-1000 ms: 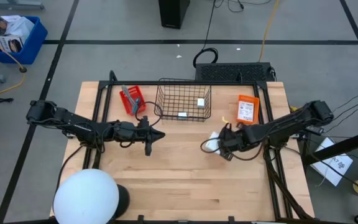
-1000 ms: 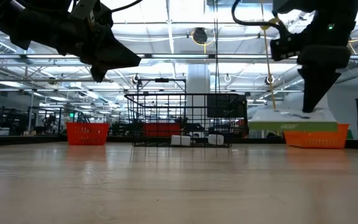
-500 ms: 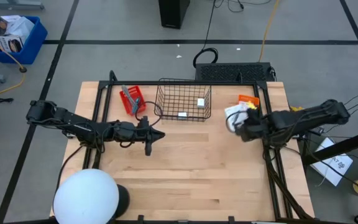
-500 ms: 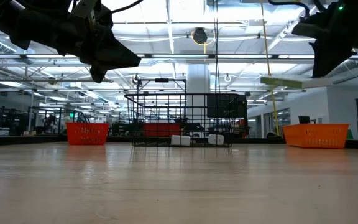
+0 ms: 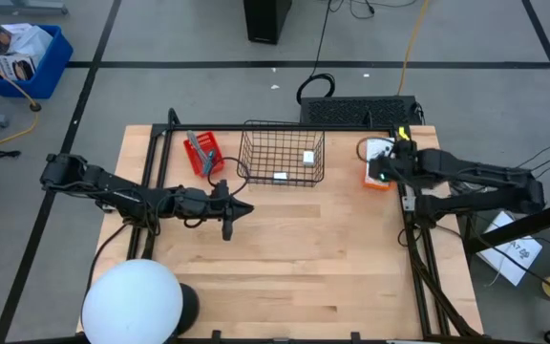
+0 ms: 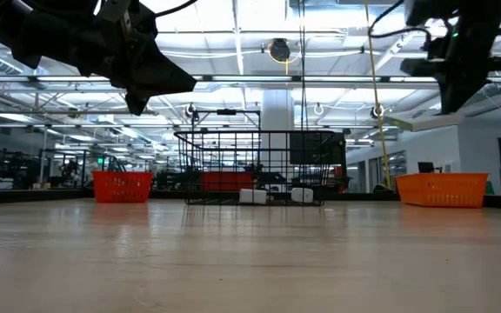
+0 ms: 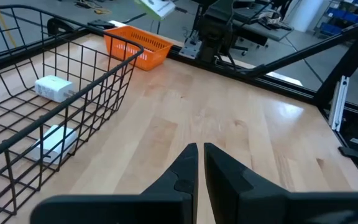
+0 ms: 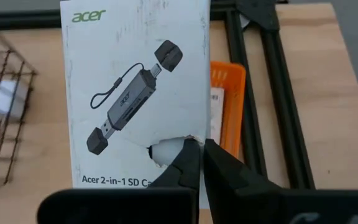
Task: Pick and place items into bin
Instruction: Put the card reader box into the orange bin, then return to Home Position
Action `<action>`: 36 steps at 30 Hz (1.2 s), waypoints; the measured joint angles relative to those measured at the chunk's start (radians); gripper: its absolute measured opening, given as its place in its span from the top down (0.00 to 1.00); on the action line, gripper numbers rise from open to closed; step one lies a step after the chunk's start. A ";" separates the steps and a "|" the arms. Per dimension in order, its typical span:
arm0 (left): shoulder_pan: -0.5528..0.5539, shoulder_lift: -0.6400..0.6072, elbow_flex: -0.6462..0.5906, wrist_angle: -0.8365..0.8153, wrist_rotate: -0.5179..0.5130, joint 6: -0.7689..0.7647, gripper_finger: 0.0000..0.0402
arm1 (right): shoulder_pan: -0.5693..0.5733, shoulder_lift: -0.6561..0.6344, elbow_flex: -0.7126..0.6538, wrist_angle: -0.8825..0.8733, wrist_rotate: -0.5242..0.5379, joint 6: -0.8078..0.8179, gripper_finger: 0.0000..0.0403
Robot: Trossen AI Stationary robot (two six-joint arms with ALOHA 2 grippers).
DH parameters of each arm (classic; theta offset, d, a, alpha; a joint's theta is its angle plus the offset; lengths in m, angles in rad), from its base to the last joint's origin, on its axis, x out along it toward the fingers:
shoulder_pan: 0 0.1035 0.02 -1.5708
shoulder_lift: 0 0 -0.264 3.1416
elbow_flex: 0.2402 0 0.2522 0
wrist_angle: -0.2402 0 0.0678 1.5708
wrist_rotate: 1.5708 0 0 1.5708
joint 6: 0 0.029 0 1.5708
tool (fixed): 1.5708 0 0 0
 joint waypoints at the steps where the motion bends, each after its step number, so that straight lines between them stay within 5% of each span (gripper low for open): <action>1: 0.000 0.000 0.000 0.000 0.000 -0.002 0.92 | -0.037 0.010 0.000 0.025 -0.003 -0.040 1.00; 8: 0.000 0.000 0.000 0.000 0.000 -0.004 0.92 | -0.301 0.107 -0.009 0.128 -0.140 -0.241 1.00; 18: -0.007 0.000 0.000 -0.007 0.034 0.002 0.92 | -0.496 0.175 -0.154 0.307 -0.282 -0.366 1.00; 27: -0.013 0.000 0.000 -0.007 0.033 0.036 0.92 | -0.544 0.175 -0.218 0.365 -0.291 -0.420 0.97; 36: -0.013 0.000 0.000 -0.003 0.033 0.040 0.92 | -0.542 0.175 -0.219 0.405 -0.341 -0.431 0.75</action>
